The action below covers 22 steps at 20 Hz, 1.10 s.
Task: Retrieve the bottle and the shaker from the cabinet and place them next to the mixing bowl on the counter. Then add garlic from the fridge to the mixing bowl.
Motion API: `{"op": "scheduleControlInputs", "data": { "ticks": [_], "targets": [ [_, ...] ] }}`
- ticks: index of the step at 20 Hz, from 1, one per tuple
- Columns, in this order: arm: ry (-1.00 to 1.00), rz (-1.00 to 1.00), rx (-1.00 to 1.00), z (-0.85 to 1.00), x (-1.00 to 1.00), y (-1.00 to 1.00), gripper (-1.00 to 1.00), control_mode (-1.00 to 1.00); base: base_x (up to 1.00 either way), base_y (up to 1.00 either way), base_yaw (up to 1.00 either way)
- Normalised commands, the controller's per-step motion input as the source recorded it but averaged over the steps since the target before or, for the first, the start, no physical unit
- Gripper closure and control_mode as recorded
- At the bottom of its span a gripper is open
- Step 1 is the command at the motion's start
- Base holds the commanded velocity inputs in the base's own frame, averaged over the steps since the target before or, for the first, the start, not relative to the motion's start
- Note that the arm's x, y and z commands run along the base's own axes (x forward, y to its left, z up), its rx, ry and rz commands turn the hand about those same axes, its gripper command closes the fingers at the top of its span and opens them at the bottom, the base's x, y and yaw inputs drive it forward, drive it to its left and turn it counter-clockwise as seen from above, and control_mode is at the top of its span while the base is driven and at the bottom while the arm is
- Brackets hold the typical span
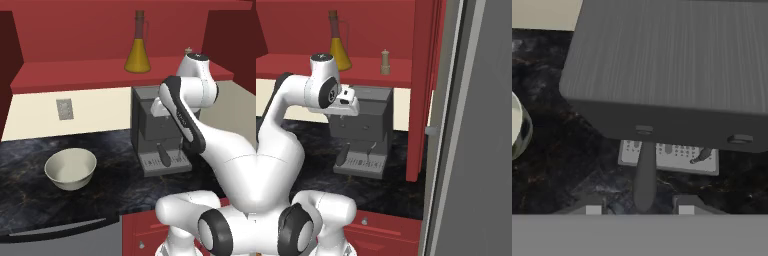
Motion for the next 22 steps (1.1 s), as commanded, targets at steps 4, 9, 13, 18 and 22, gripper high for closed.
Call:
{"op": "scheduleControlInputs", "data": {
  "ticks": [4, 9, 13, 18, 22],
  "targets": [
    [-0.07, 0.0, -0.01, 0.0, 0.0, 0.09, -1.0, -1.0, 0.0, 0.0, 0.0],
    [-0.17, 0.0, -0.03, 0.08, -0.14, 0.18, -1.0, -1.0, 0.0, 0.0, 0.0],
    [-0.27, -0.05, 0.0, 0.34, -0.14, 0.22, -1.0, -1.0, 0.0, 0.0, 0.0],
    [-0.29, -0.19, 0.0, 0.55, -0.04, 0.27, -1.0, -1.0, 0.0, 0.0, 0.0],
    [-0.2, -0.27, 0.02, 0.5, 0.0, 0.32, -1.0, -1.0, 0.0, 0.0, 0.0]
  ]
}}
